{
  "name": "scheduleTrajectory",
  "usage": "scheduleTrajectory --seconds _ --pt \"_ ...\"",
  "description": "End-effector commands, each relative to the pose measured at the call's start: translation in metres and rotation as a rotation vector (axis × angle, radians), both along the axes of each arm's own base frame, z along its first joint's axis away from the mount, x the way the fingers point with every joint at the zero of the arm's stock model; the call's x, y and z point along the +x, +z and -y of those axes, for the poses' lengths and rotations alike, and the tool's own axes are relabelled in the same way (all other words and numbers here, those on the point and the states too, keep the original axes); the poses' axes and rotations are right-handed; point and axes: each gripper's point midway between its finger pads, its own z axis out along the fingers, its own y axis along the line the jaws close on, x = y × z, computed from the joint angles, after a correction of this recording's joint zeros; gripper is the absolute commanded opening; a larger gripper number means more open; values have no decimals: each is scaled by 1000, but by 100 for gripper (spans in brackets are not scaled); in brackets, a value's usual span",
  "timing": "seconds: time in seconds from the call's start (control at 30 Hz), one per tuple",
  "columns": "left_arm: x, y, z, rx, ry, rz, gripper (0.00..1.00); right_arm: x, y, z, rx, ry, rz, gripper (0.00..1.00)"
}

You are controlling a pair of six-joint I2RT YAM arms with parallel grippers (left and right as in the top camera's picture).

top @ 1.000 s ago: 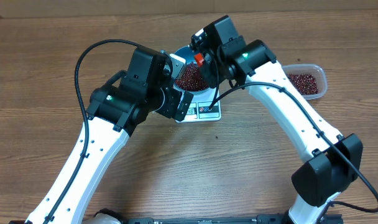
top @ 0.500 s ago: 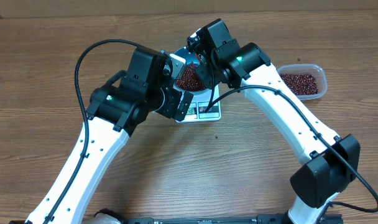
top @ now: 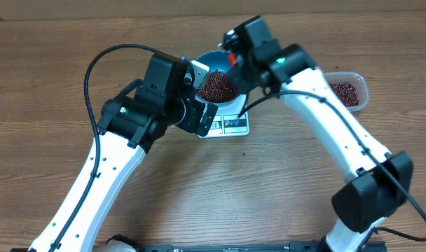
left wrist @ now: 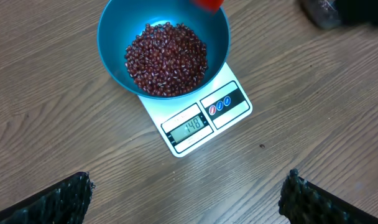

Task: Scoop item into bowl and weigh 150g on scale
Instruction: 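Carry the red scoop right back to the bean container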

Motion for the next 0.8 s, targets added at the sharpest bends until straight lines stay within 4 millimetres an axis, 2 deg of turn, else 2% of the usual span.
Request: scheduleTrajectory --seconds 0.0,0.1,0.17,0.23,0.37,0.5,0.77 --pt "1 2 2 -3 -21 6 100 6 65 34 181 -82 88 4" --pt "1 2 2 -3 -21 6 100 10 83 69 236 -138 111 4" --pt "1 2 2 -3 -21 6 100 12 84 99 226 -206 107 4" --pt "1 2 2 -3 -21 6 100 10 74 131 202 -281 67 4" --pt "1 2 2 -3 -20 6 100 -2 41 186 129 -449 -32 4" --pt "1 2 2 -3 -21 6 100 -14 13 208 109 -509 -109 4" --pt "1 2 2 -3 -20 6 100 -28 -28 227 40 -563 -182 4"
